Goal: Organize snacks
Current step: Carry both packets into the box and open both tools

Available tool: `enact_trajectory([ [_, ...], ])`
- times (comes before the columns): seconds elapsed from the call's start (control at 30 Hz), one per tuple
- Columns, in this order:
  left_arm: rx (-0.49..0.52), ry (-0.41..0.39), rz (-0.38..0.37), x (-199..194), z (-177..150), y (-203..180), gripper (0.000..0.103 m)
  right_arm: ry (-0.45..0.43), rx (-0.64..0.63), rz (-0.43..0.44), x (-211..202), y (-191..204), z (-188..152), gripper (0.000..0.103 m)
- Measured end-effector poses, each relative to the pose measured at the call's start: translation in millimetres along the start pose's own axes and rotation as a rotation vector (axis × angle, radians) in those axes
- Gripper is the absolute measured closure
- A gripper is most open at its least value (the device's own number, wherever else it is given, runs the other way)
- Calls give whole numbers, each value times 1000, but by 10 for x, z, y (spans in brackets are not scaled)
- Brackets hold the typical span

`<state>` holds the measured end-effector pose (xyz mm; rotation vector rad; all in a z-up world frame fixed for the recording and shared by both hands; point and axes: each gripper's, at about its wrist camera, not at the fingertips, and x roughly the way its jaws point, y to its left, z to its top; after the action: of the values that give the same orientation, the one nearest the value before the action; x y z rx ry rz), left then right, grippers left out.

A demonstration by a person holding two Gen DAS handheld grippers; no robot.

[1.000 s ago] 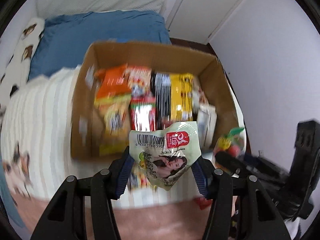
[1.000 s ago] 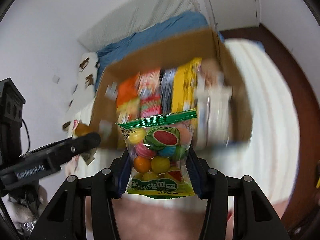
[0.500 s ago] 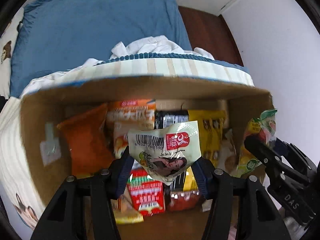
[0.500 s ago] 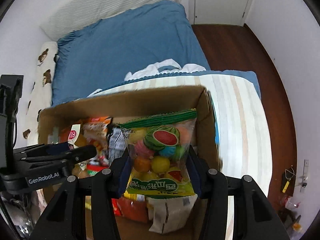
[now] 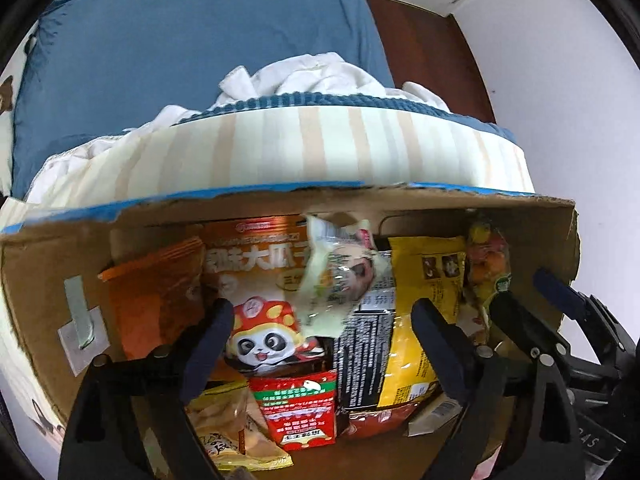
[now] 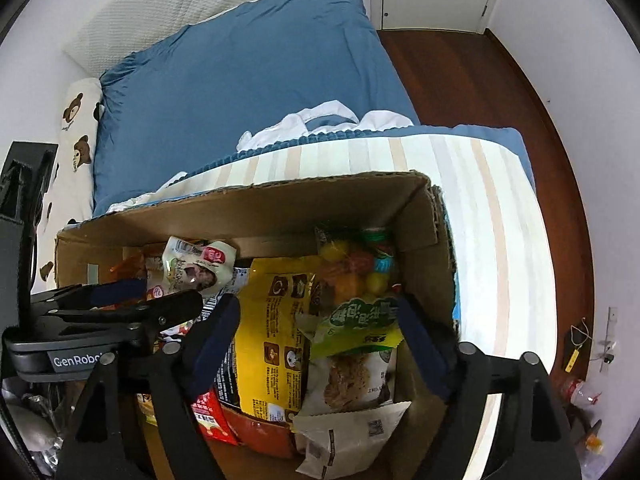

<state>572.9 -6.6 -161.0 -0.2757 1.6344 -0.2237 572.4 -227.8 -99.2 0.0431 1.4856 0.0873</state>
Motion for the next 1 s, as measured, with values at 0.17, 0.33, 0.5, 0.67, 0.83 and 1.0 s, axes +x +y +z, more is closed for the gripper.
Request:
enact_trajectory([
  [0.17,-8,-21,7,-73,-91,43,9,-11,-14,-9,-85,60,-57,8],
  [0.33,-1,-64,39,-201,-247,42,9,-22,-13,-10,-197,87,-176,6],
  [0.5,4,-132,81,-348,-465,50,9,-40,-26,-1,-325,117,-358,4],
  [0.67,13,-217,114,-529,-762,50,9,-74,-56,-24,-409,160,-555,3],
  [0.83,24,-319,141,-727,-1106,38,9,-136,-71,-31,-564,189,-812,3],
  [1.0,39,-434,183,-892,-1484,-14,9,-227,-71,-49,-762,190,-1112,3],
])
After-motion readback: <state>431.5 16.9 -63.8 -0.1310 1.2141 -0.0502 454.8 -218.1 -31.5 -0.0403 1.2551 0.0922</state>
